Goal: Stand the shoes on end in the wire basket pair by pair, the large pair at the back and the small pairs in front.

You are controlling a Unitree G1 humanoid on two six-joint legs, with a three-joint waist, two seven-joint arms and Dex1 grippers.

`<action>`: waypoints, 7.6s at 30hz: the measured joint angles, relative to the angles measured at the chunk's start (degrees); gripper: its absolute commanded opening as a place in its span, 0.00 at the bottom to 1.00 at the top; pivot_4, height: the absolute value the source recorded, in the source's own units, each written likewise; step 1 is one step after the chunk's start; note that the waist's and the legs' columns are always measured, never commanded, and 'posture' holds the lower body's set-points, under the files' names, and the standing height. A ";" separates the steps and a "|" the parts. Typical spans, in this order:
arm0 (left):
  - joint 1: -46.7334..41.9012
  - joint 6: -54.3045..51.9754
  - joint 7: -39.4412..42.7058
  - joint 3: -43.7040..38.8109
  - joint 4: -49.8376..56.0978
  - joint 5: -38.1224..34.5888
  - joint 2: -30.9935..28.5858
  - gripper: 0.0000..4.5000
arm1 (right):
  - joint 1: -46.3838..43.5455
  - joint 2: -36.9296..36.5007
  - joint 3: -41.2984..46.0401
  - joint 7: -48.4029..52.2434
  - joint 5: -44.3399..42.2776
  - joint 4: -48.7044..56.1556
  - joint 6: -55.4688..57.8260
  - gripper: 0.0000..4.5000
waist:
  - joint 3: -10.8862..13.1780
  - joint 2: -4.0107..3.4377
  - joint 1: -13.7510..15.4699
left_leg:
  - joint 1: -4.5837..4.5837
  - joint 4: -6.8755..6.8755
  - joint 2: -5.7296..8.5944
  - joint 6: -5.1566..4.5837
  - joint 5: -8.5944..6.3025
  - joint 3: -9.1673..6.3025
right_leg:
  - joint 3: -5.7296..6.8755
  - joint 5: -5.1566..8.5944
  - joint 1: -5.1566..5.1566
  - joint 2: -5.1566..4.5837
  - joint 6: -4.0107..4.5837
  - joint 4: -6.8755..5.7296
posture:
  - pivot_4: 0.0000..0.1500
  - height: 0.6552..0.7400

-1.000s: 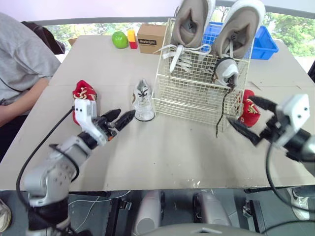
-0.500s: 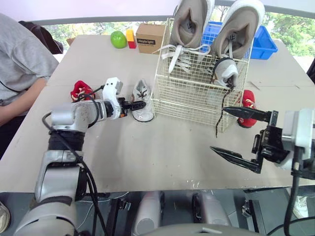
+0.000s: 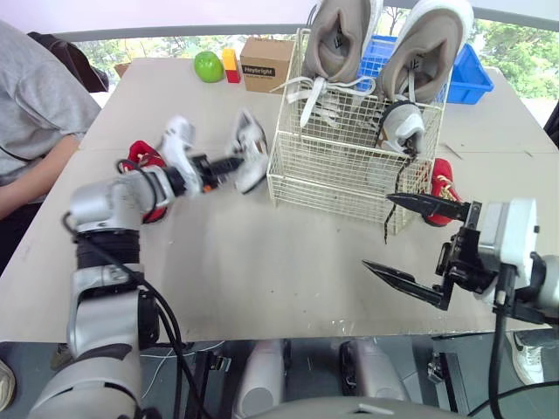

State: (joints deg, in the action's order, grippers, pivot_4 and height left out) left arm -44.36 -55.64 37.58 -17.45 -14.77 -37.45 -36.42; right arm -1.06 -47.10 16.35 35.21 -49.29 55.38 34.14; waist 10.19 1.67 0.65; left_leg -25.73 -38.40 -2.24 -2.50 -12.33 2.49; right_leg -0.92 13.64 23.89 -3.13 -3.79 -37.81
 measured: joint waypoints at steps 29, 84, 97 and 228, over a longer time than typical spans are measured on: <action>-11.61 93.73 -2.16 17.75 -25.22 34.78 20.53 0.00 | 3.37 0.65 2.47 -10.02 0.07 2.72 -0.76 1.00 | -0.10 -0.04 0.27 | 0.11 -0.15 0.14 -0.05 0.00 0.28 | 0.00 -0.06 -0.31 0.20 0.01 0.10 | 1.00 1.00; 6.97 75.96 1.13 17.30 -10.29 23.42 13.71 0.84 | 9.48 0.26 1.77 -11.83 2.23 2.68 -5.59 1.00 | -0.55 -0.06 -0.40 | 0.94 0.03 -0.05 -0.03 0.00 0.27 | -0.28 0.01 -0.75 0.26 0.12 -0.08 | 1.00 1.00; 26.49 30.45 5.65 13.37 30.71 -8.64 4.22 0.84 | 9.34 0.88 3.51 -17.08 5.57 -4.89 2.55 1.00 | -0.52 -0.06 0.05 | 0.95 0.04 -0.09 -0.02 -0.01 0.27 | -0.24 0.11 -0.77 0.07 0.28 -0.03 | 1.00 1.00; 14.18 12.00 2.60 8.59 36.70 -17.45 11.65 0.63 | -25.62 6.19 -11.20 -45.92 -44.82 -15.90 10.15 0.00 | -0.04 -0.44 0.04 | 0.10 -0.05 0.02 0.02 0.04 0.09 | -0.15 0.01 -0.13 0.26 0.14 0.00 | 1.00 1.00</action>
State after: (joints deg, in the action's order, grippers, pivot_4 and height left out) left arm -30.18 -43.65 40.18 -8.86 21.93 -54.90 -24.77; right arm -26.68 -40.91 5.15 -10.72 -94.12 39.48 44.29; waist 10.15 1.23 0.69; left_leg -25.64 -38.45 -2.22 -2.49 -12.29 2.58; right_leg -1.07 13.65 23.76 -2.88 -3.65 -37.80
